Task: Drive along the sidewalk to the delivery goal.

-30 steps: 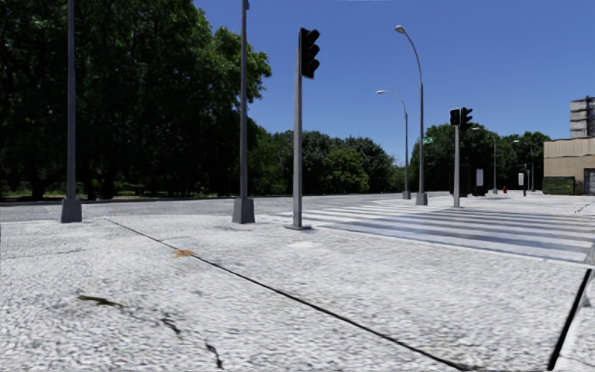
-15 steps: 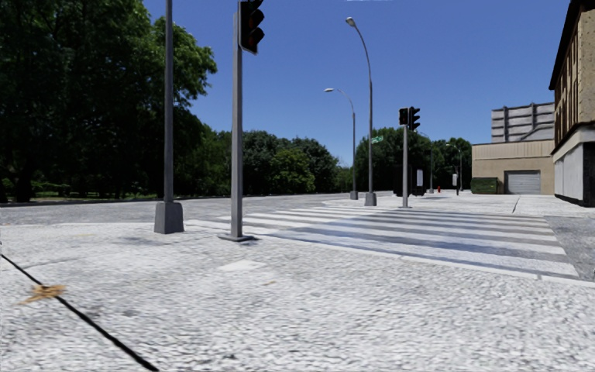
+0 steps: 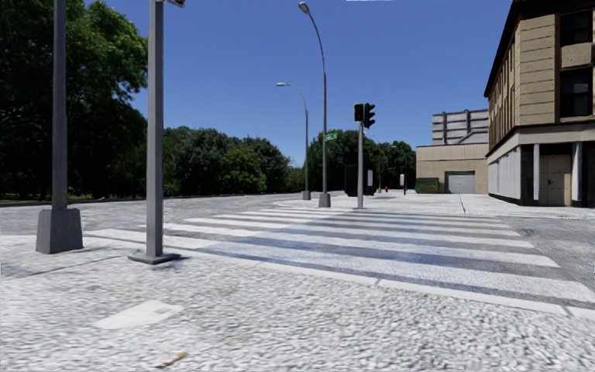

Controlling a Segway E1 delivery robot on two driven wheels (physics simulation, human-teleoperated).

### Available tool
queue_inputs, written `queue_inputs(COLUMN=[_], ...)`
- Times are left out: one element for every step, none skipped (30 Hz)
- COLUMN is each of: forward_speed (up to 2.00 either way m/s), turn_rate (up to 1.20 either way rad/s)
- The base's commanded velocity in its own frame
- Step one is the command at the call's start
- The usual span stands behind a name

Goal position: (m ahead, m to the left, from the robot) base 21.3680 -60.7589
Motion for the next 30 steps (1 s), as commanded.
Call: queue_inputs(forward_speed=[2.00, 2.00, 2.00, 2.00, 2.00, 2.00, 2.00, 2.00, 2.00, 2.00, 2.00, 2.00, 2.00, 2.00, 2.00, 2.00, 2.00, 2.00, 2.00, 2.00, 2.00, 2.00, 2.00, 2.00, 2.00, 2.00, 2.00, 2.00, 2.00, 2.00], turn_rate=[-0.47, -0.47, -0.47, -0.47, -0.47, -0.47, -0.47, -0.47, -0.47, -0.47, -0.47, -0.47, -0.47, -0.47, -0.47, -0.47, -0.47, -0.47, -0.47, -0.47, -0.47, -0.47, -0.47, -0.47, -0.47, -0.47, -0.47, -0.47, -0.47, -0.47])
